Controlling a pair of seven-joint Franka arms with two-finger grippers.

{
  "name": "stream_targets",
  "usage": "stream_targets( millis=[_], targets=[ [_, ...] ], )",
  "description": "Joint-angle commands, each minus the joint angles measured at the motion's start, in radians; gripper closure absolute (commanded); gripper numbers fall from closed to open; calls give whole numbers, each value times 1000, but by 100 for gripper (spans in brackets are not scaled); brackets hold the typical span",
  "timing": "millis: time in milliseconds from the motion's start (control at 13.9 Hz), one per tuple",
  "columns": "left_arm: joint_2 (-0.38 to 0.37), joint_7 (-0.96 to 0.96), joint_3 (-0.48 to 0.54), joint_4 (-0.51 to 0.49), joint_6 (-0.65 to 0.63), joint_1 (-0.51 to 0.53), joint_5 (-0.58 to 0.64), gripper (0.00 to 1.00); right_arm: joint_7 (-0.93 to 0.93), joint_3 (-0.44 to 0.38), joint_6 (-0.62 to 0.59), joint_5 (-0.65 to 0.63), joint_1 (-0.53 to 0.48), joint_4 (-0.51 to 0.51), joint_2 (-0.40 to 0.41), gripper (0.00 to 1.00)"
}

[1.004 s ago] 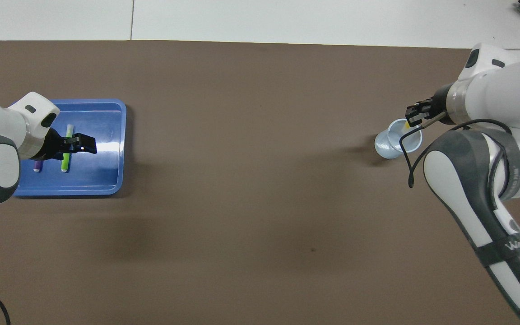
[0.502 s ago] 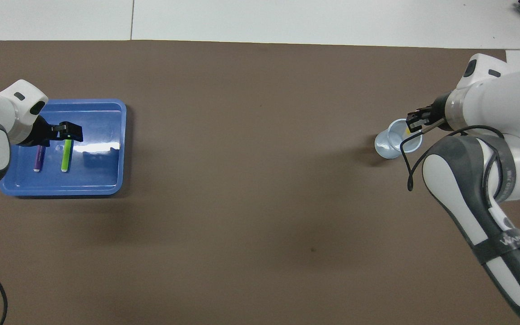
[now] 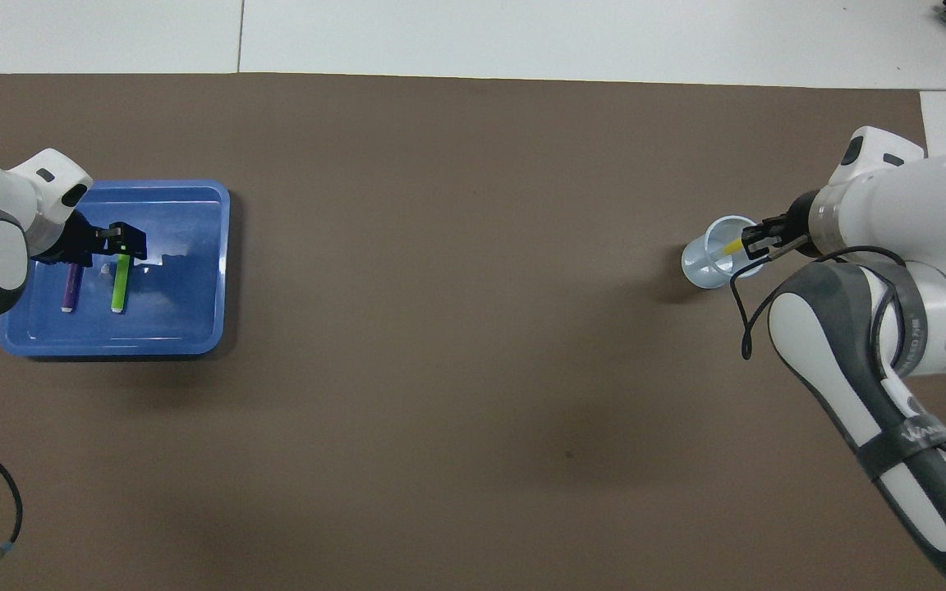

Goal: Transfer and insert pens with both arms
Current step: 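Insert the yellow pen into the white cup with the right gripper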

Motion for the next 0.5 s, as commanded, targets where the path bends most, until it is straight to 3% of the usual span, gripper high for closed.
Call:
stream_targets(
  millis=[0,430],
  targets=[
    [12,54,-5,26,-11,6,37,27,7,15,2,1,-20,-20,-24,0],
    [18,108,-5,-3,45,6,26,28,13,24,-123,104,-4,79,-54,0]
  ],
)
